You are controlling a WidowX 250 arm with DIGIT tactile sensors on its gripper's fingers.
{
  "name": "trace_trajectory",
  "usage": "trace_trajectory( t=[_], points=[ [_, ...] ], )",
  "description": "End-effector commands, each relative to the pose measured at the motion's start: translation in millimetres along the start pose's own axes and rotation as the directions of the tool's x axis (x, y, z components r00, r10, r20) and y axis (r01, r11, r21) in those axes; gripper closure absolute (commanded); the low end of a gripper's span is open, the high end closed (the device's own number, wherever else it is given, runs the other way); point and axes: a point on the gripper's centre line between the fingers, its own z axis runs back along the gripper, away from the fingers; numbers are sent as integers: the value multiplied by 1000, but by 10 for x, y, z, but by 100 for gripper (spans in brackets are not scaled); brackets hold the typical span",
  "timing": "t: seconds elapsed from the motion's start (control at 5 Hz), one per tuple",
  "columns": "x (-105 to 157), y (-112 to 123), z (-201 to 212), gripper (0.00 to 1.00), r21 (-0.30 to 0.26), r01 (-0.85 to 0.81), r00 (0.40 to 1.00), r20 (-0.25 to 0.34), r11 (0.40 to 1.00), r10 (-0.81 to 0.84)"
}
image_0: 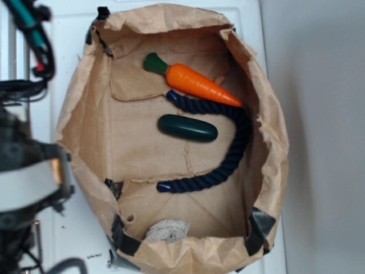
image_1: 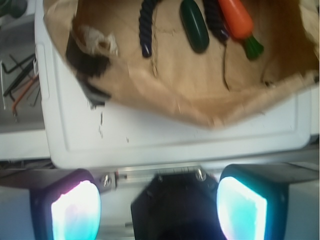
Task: Grab the white paper.
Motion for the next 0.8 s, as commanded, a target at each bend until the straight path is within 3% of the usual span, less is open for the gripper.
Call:
trace_trajectory(
  t=[0.0,0.2,0.4,0.6],
  points=[
    [562,308,193,0,126,315,931,152,941,-332],
    [698,507,145,0,110,532,812,213,839,-543],
    [942,579,35,0,190,665,691,208,722,-692],
    [1074,608,-86,0,229,675,670,209,702,-713]
  ],
)
